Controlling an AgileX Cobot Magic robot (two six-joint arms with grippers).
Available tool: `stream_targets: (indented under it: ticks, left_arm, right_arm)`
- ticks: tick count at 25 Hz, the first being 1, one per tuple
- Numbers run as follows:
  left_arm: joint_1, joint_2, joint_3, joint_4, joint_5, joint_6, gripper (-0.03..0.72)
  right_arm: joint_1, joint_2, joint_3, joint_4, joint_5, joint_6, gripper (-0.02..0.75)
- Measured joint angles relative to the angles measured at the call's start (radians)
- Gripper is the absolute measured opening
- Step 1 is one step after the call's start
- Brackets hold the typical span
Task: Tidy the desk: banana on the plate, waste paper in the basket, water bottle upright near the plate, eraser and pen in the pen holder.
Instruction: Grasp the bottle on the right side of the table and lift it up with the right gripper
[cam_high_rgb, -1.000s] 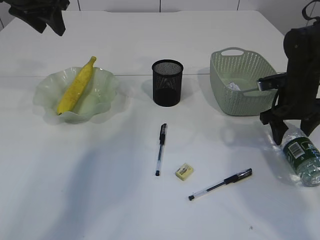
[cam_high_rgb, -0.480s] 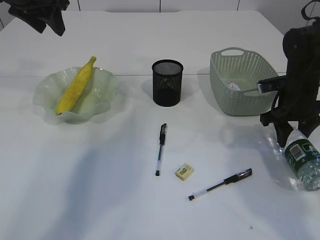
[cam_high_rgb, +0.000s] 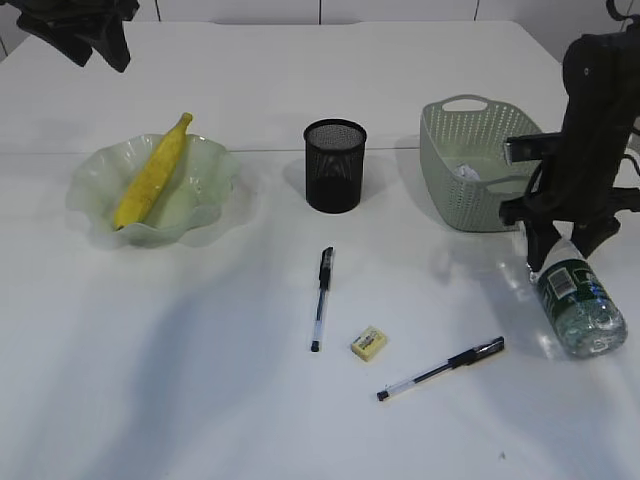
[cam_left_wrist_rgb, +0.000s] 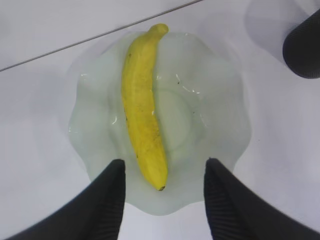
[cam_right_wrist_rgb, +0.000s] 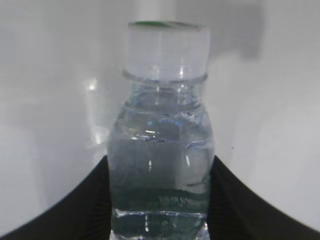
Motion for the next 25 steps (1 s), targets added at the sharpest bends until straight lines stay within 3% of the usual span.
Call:
stream_targets:
  ticks: [13,25]
  left_arm:
    - [0.000,0.000,0.000,0.000,0.000,0.000,0.356]
    - [0.000,0.000,0.000,0.000,0.000,0.000,0.351]
  right_arm:
    - [0.004,-0.072,-0.010,0.139,-0.001,-0.003,0.362]
    - [0.004,-0.134,-0.010,0.374,0.010,-0.116,0.360]
